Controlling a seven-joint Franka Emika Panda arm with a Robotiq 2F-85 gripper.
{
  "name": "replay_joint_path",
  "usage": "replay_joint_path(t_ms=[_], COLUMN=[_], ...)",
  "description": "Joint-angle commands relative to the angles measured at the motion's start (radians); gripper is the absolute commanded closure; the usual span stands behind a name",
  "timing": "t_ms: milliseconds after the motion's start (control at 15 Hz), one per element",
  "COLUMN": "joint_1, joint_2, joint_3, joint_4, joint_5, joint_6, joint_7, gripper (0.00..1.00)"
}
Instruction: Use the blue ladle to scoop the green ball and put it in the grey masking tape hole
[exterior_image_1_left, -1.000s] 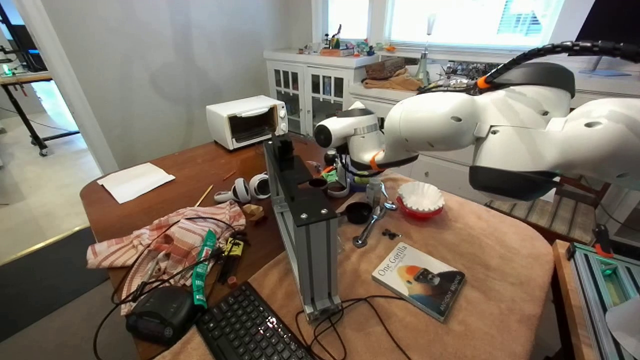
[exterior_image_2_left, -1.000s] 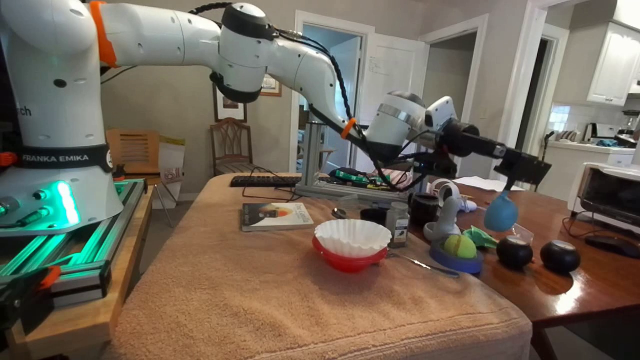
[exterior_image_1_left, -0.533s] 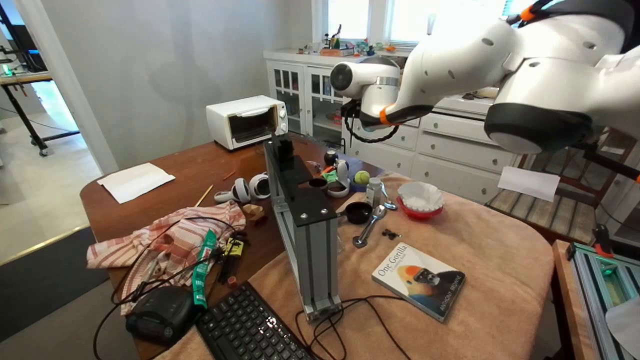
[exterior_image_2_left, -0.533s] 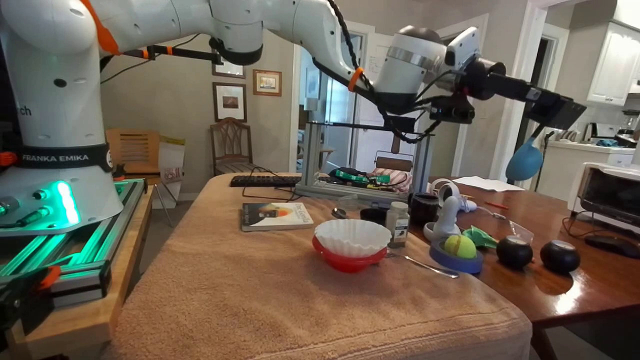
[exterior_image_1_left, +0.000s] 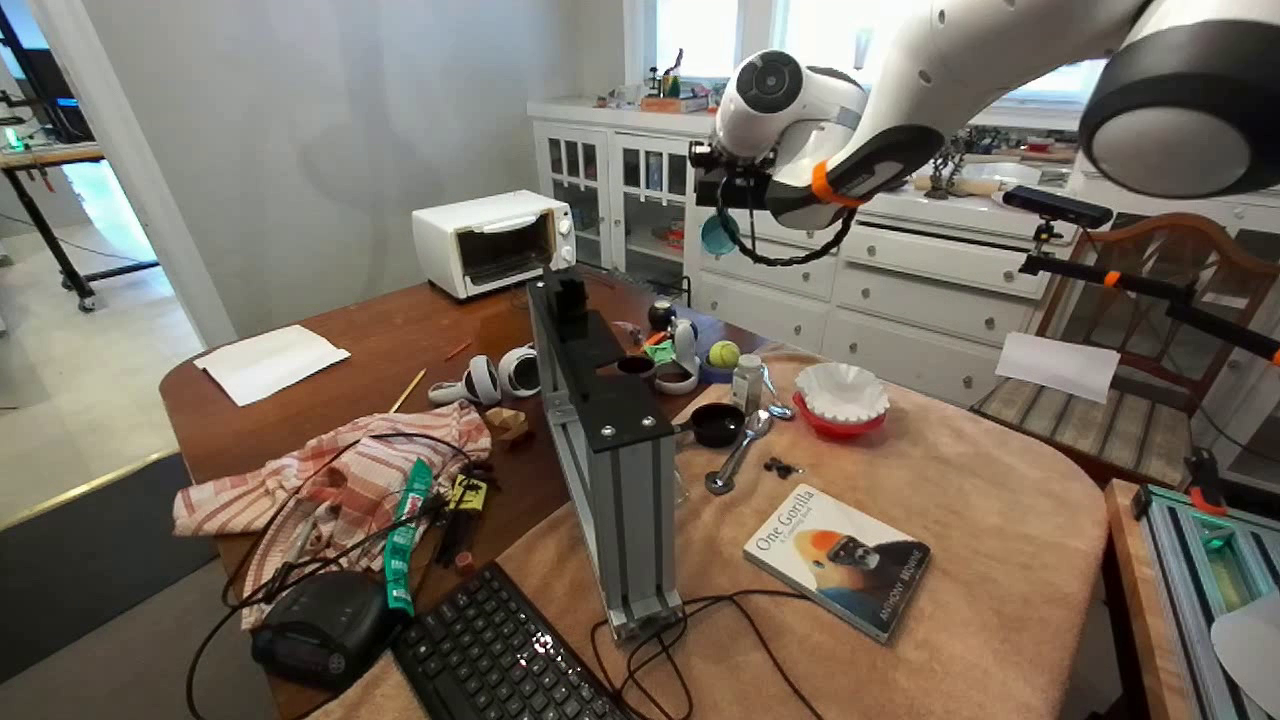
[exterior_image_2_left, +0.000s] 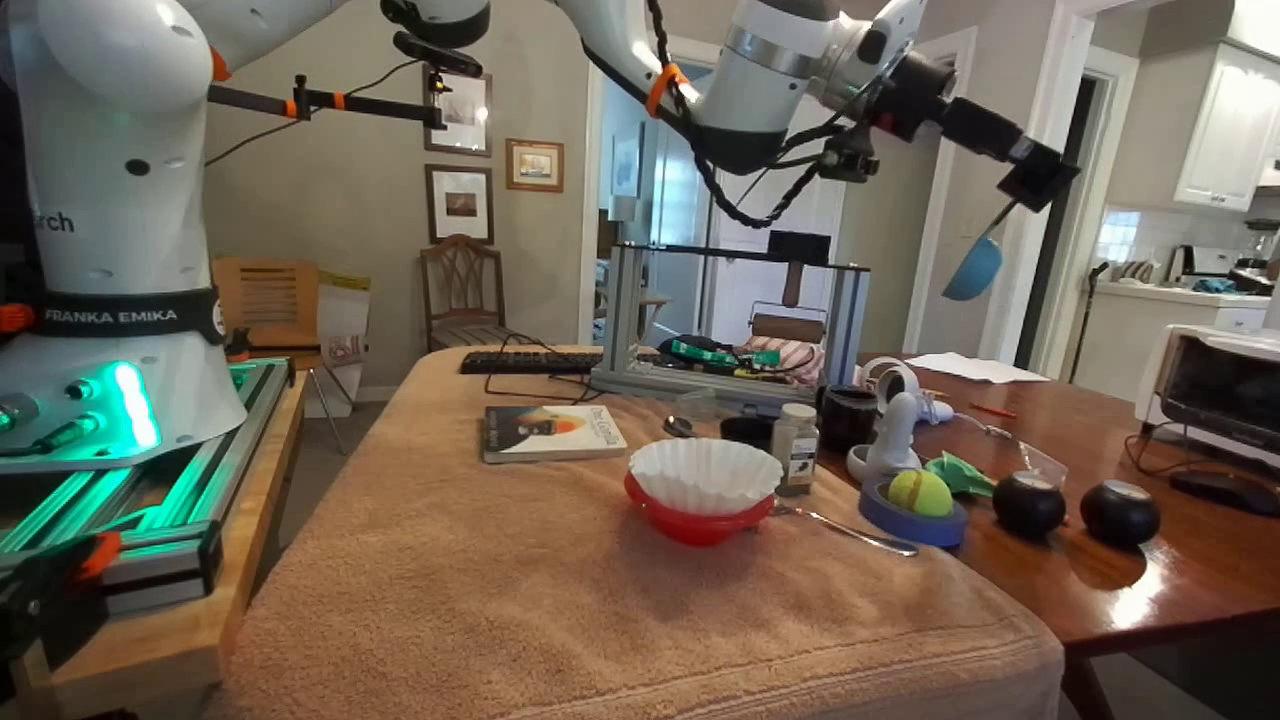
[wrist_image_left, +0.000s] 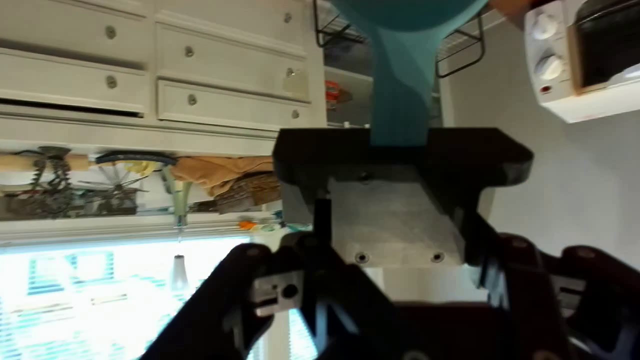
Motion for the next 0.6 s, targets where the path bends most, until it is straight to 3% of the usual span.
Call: replay_joint_path(t_ms=[0, 267, 533], joint_1=[0.134, 0.205, 0.176], joint_2=[-0.178, -0.335, -0.528], joint_3=[-0.008, 0.019, 0.128], joint_4=[-0.243, -0.396, -0.51], joint_5=[-0.077, -0.178, -0.283], joint_6=[0.161, 0.26, 0.212], joint_7=[-0.085, -0.184, -0.327], gripper=[0.65, 0.65, 0.65])
